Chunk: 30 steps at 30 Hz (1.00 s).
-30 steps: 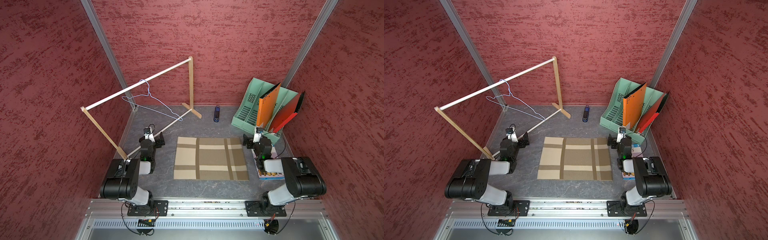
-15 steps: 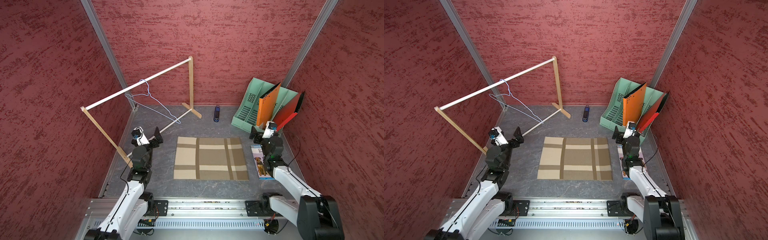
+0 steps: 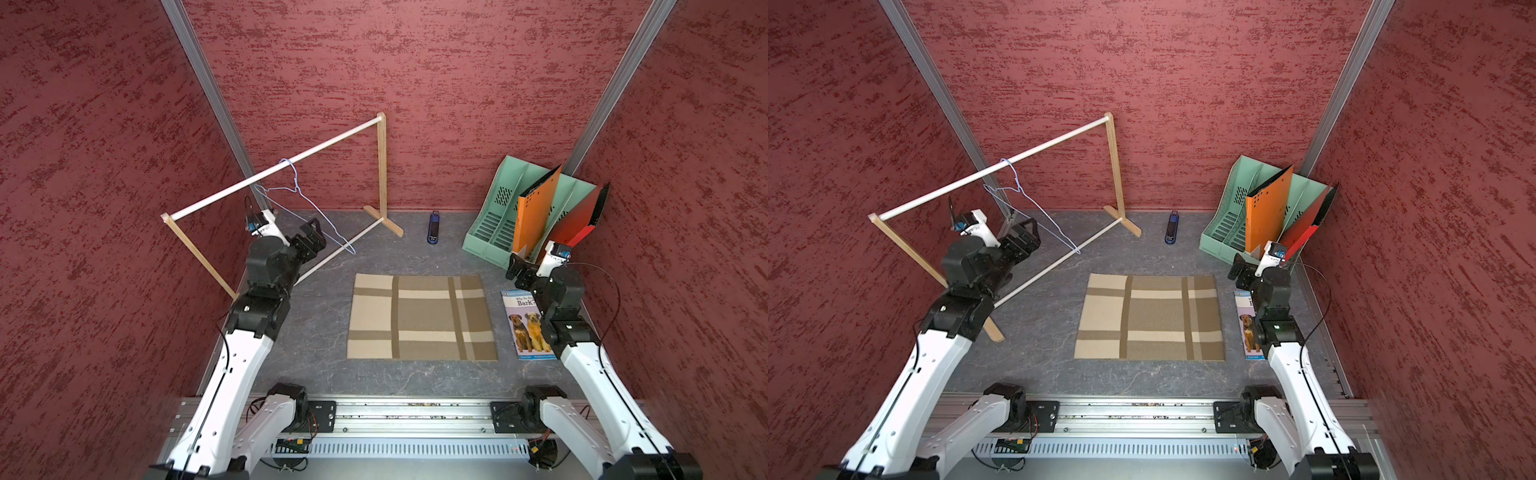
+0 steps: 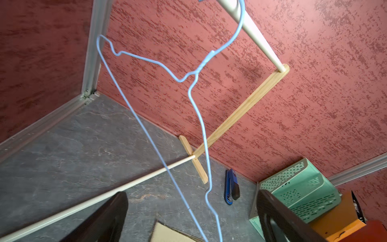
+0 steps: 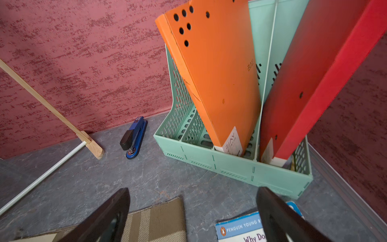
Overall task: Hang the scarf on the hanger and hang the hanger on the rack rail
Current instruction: Pick up the hanger from the clothesline.
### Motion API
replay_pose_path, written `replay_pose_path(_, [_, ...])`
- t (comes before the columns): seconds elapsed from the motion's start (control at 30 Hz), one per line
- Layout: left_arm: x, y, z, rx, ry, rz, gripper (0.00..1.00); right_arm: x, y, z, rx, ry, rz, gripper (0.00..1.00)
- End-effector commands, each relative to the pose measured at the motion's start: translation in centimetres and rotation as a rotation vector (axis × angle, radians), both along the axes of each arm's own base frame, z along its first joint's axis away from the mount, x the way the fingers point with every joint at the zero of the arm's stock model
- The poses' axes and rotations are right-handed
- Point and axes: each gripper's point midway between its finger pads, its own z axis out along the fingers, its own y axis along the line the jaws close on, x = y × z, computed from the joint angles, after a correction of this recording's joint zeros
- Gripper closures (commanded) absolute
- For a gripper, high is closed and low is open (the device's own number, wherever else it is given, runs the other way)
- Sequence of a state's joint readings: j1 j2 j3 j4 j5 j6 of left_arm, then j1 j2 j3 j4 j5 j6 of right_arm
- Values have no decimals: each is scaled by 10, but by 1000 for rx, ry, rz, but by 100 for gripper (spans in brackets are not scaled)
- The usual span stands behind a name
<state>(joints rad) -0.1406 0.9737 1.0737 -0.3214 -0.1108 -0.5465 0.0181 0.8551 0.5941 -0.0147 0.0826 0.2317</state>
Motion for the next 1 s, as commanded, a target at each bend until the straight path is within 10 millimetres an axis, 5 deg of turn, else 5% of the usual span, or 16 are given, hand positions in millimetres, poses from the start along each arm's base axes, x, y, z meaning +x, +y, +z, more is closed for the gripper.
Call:
replay_pose_path(0.0, [17,-11,-10,-20,100,-36,1,-4,3,-3,22,26,8,1])
replay_pose_path(0.37, [76,3,-13,-55,103,2,7,-9,-1,-3,-6,32,-6,1])
replay_pose_path(0.6, [103,4,-15,-91,82,-37,31,-9,0,-5,-6,34,-7,1])
replay_pose_path(0.97, [106,-6,7,-58,22,-108,82,-7,1,-13,10,47,-4,2])
